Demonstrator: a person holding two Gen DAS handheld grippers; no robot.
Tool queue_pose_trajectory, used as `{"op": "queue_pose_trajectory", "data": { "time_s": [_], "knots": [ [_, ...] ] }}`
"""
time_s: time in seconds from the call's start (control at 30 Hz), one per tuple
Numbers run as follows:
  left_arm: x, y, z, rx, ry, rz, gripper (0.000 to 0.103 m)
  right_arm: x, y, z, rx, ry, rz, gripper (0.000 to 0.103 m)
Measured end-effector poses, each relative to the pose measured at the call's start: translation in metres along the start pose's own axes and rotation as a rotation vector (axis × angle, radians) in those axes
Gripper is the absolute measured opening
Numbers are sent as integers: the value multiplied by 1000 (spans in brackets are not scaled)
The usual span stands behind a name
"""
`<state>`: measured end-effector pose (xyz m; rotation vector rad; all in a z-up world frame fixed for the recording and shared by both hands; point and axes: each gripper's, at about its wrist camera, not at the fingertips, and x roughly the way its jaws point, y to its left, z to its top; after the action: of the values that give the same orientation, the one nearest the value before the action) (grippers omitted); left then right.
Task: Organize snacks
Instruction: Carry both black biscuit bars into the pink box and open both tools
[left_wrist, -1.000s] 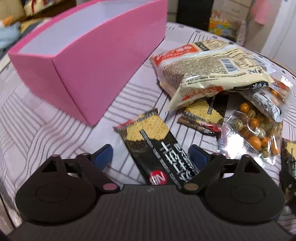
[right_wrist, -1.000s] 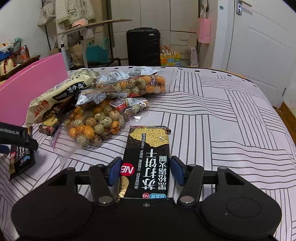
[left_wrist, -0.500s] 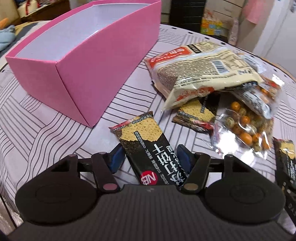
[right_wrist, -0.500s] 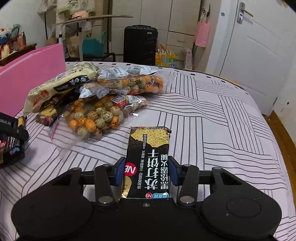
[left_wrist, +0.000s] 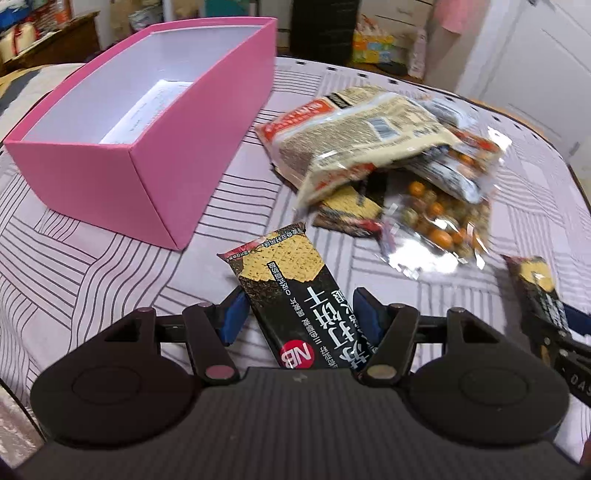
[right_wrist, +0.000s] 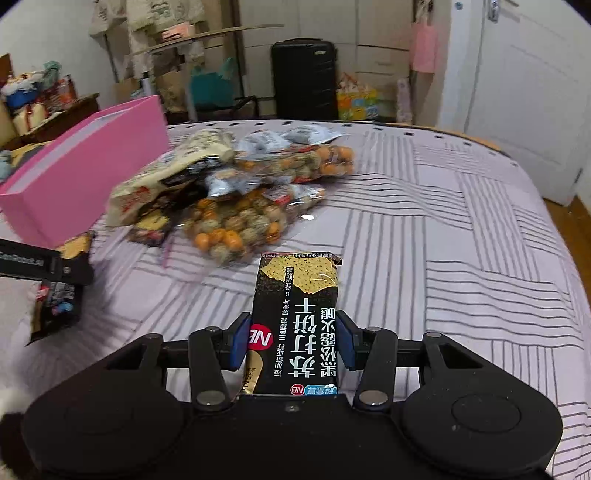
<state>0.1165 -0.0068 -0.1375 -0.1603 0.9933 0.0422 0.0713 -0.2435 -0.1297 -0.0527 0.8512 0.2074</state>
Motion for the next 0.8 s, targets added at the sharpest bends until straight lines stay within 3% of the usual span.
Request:
{"op": "queue_pose_trajectory", "data": {
  "time_s": [0.27,0.8],
  "knots": [
    [-33,2,-11,37,32,-37,61,-29,10,7,-21,41,131,53],
    [-88,37,-20,50,48,-52,61,-68,76,54,-236,104,374,53]
  ]
}}
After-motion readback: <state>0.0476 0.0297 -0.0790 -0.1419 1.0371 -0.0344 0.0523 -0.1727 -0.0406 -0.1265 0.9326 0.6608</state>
